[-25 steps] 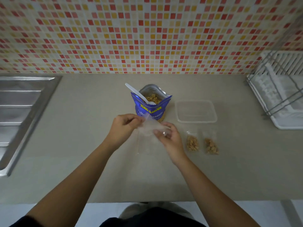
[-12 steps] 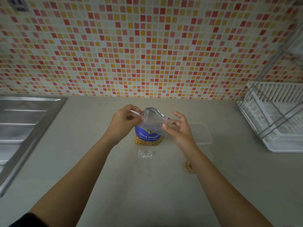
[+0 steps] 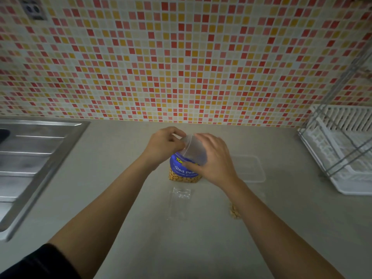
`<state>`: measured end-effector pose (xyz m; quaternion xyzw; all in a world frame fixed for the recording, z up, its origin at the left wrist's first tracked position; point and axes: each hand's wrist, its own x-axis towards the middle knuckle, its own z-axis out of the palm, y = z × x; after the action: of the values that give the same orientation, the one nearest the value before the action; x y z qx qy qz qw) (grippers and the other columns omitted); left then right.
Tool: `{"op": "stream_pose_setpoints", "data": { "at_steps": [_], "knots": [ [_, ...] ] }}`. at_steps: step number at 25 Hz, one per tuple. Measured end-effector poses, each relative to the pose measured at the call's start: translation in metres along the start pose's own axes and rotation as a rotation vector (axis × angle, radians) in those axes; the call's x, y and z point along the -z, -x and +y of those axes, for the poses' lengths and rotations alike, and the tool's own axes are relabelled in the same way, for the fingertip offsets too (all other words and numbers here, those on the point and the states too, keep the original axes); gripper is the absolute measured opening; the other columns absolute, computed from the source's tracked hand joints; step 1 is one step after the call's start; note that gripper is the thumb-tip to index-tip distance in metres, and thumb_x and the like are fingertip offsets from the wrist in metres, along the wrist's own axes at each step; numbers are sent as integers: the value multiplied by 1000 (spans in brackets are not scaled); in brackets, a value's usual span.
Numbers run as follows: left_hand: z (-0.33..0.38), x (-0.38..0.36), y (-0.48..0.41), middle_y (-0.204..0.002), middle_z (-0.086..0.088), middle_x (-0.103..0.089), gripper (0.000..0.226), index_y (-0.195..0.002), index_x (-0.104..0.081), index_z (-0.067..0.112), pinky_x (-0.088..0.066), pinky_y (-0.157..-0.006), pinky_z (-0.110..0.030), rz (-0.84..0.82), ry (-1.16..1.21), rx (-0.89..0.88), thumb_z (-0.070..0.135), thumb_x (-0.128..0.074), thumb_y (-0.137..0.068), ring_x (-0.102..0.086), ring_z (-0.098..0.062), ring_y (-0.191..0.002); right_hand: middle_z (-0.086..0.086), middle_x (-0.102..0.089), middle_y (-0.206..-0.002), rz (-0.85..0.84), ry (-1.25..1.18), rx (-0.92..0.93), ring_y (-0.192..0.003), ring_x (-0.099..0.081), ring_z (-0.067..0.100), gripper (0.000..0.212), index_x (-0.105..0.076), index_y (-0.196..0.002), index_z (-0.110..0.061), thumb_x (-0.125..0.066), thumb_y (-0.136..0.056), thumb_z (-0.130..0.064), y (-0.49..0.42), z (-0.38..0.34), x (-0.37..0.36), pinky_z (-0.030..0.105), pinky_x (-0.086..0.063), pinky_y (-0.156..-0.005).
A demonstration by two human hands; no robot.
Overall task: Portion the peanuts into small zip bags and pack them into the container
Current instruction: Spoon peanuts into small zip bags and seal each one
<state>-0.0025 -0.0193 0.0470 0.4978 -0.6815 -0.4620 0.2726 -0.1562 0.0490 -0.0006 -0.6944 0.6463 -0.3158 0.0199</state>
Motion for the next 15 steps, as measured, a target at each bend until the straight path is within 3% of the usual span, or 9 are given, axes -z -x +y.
{"op": "stream_pose_setpoints", "data": {
  "at_steps": [5,8,10,13,15],
  "knots": [
    [0,-12,-2,-79,-15,-72,31,-102,-52,20,-56,-70,-39,41,-36,-22,7,-65,-77,-68,-29,-80,0,-58,-120,27,-123,-84,-110,-49,15,70,-51,-128,-15,-75,-70,-46,-5,-1,-2,28,-38,-94],
    [2,-12,-6,-81,-13,-73,27,-104,-53,17,-53,-67,-33,16,-44,-37,13,-66,-81,-68,-27,-81,-3,-58,-109,49,-242,-126,-100,-46,8,54,-58,-117,-16,-77,-69,-34,-9,-1,2,19,-35,-84],
    [1,-11,-9,-94,-6,-71,25,-106,-56,16,-50,-73,-31,54,-84,-107,26,-64,-85,-64,-22,-90,-8,-56,-102,76,-299,-147,-95,-50,6,46,-60,-110,-16,-78,-69,-27,-11,3,4,10,-36,-77],
    [-13,-2,-26,-127,-8,-53,40,-118,-55,14,-39,-97,-38,310,-576,-185,40,-56,-88,-45,-28,-119,-10,-54,-103,104,-373,-198,-94,-54,6,48,-61,-112,-17,-79,-69,-25,-11,10,6,5,-38,-77],
    [-23,5,-36,-133,-15,-46,52,-128,-46,8,-37,-99,-40,294,-804,-2,42,-52,-90,-42,-32,-122,-8,-54,-109,108,-457,-283,-97,-55,8,52,-59,-117,-17,-79,-70,-28,-11,15,6,6,-41,-76]
  ]
}}
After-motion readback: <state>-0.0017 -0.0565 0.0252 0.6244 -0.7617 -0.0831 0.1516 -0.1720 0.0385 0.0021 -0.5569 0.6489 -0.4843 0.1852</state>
